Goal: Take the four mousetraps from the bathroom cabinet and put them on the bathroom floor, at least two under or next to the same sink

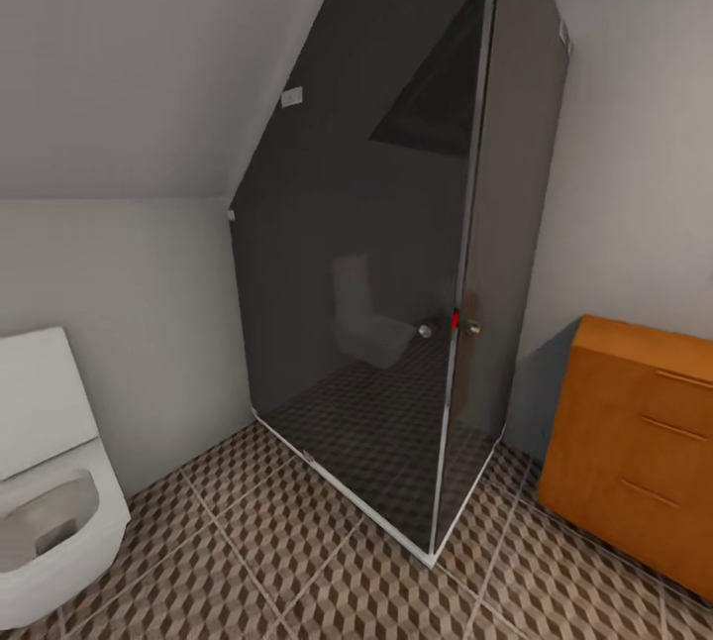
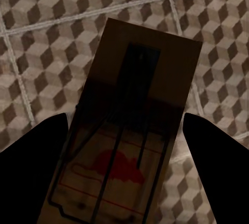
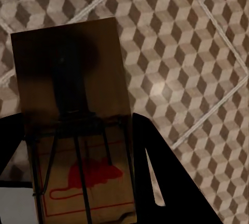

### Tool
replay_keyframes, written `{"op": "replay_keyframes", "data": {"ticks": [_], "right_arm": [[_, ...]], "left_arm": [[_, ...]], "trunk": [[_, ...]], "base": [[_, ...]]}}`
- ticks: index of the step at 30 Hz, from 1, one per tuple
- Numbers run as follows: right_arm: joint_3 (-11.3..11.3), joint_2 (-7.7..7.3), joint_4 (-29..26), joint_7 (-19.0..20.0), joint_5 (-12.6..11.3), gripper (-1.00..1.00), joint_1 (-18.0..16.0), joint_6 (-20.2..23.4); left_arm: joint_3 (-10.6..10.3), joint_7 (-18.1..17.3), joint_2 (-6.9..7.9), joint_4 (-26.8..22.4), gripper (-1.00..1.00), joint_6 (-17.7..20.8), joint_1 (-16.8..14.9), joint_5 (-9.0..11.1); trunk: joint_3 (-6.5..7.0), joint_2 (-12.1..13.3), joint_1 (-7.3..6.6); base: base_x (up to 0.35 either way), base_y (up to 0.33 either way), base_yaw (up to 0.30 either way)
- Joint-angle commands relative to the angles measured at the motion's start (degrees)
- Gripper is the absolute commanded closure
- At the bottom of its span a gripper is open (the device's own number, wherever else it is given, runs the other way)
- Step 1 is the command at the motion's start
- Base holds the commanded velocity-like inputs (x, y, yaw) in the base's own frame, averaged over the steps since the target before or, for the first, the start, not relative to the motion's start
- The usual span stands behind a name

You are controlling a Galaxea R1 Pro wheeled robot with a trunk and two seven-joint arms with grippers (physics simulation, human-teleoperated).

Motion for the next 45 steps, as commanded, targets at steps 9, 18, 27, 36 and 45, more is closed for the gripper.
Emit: {"op": "replay_keyframes", "data": {"ticks": [9, 18, 27, 36, 45], "right_arm": [[0.28, 0.00, 0.06, -0.13, 0.34, 1.00, -0.07, 0.15], [0.24, 0.00, 0.06, -0.14, 0.34, 1.00, -0.06, 0.15], [0.29, 0.00, 0.06, -0.21, 0.34, 1.00, -0.06, 0.15], [0.29, 0.00, 0.06, -0.22, 0.34, 1.00, -0.06, 0.15], [0.29, 0.00, 0.06, -0.22, 0.34, 1.00, -0.06, 0.15]], "left_arm": [[-0.49, 0.22, -0.01, 0.01, 1.00, -0.17, -0.04, 0.40], [-0.48, 0.26, -0.01, 0.01, 1.00, -0.18, -0.04, 0.40], [-0.48, 0.29, -0.01, 0.00, 1.00, -0.17, -0.04, 0.40], [-0.49, 0.24, -0.01, 0.00, 1.00, -0.13, -0.04, 0.40], [-0.48, 0.26, -0.01, 0.00, 1.00, -0.13, -0.04, 0.40]], "trunk": [[-0.07, -0.04, 0.00], [-0.07, -0.04, 0.00], [-0.07, -0.04, 0.00], [-0.07, -0.04, 0.00], [-0.07, -0.04, 0.00]], "base": [[0.000, 0.000, 0.274], [0.000, 0.000, 0.274], [0.000, 0.000, 0.274], [0.000, 0.000, 0.276], [0.000, 0.000, 0.277]]}}
